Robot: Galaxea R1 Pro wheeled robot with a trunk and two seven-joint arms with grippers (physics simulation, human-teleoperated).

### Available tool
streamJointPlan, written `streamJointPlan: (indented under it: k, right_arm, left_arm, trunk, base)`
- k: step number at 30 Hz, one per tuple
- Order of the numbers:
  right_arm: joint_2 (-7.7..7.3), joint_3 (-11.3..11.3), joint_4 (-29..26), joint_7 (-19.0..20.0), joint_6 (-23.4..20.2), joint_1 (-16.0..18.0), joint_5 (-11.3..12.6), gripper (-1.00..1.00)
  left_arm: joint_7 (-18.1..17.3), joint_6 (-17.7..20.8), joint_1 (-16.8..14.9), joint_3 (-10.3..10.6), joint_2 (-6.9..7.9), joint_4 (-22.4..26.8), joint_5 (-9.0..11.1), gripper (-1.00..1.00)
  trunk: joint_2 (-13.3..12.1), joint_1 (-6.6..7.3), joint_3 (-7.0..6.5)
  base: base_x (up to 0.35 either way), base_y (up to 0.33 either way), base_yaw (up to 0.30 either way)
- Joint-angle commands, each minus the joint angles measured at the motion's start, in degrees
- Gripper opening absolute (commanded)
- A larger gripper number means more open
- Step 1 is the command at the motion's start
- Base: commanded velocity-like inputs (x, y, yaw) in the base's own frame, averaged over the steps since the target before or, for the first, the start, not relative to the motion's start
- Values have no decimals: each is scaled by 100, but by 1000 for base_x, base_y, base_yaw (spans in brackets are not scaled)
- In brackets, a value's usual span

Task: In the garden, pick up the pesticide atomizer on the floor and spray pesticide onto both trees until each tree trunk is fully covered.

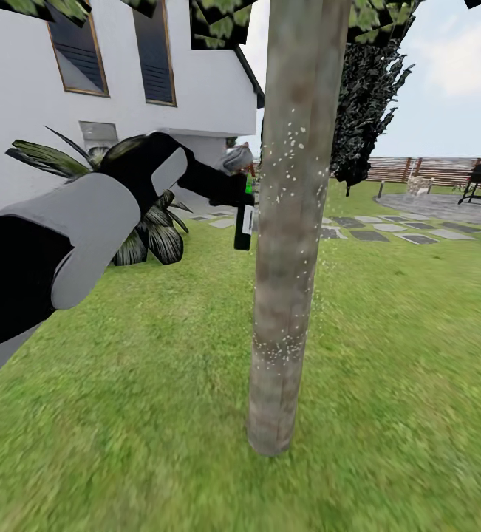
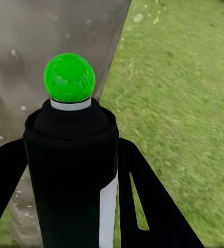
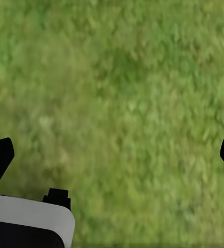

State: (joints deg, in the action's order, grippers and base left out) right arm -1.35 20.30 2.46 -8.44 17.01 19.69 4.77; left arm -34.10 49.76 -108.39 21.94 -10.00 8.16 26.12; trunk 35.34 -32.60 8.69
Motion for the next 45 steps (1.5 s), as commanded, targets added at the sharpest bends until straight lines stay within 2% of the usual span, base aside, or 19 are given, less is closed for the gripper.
streamJointPlan:
  k: [1, 3, 6, 10, 17, 26, 30, 37, 43, 45]
  right_arm:
    - [0, 0, 0, 0, 0, -2, 0, 100]
    - [-3, 0, 0, 0, 3, -1, -1, 100]
    - [-3, 0, 0, 0, 3, -2, -1, 100]
    - [-1, 0, 0, -1, 2, -1, 1, 100]
    - [1, 0, 0, 0, 1, -3, 1, 100]
    - [3, 0, 0, 0, 1, -1, -2, 100]
    - [3, 0, 6, 0, 3, -3, -1, 100]
    - [3, 0, 9, 0, 1, -1, 2, 100]
    - [3, 0, 9, -2, 4, -1, 0, 100]
    - [3, 0, 9, -1, 4, -2, 0, 100]
  left_arm:
    - [-1, -19, 39, -21, 0, -17, 16, -100]
    - [-1, -76, 79, -20, 0, -181, 16, -100]
    - [-1, -465, 104, -15, 0, -477, 15, -100]
    - [-8, -544, 199, -14, 0, -552, 17, -100]
    - [-9, -742, 539, -6, 0, -561, 23, -100]
    - [-9, -803, 948, -5, 0, -561, 24, -100]
    - [-9, -1080, 1146, -5, 0, -565, 24, -100]
    - [-9, -1162, 1516, -5, 0, -563, 24, -100]
    - [-9, -1473, 1849, -5, 0, -567, 24, -100]
    - [-8, -1775, 2013, -5, 0, -569, 20, -100]
  trunk:
    - [1, 0, -1]
    - [1, 0, -1]
    - [1, 0, -1]
    - [1, 0, -1]
    - [1, 0, -1]
    - [1, 0, -1]
    - [1, 0, -1]
    - [1, 0, -1]
    - [1, 0, -1]
    - [1, 0, -1]
  base:
    - [0, 0, 0]
    - [0, 0, 0]
    - [0, 0, 0]
    - [0, 0, 0]
    - [0, 0, 0]
    - [0, 0, 0]
    - [0, 0, 0]
    - [0, 0, 0]
    - [0, 0, 0]
    - [0, 0, 0]
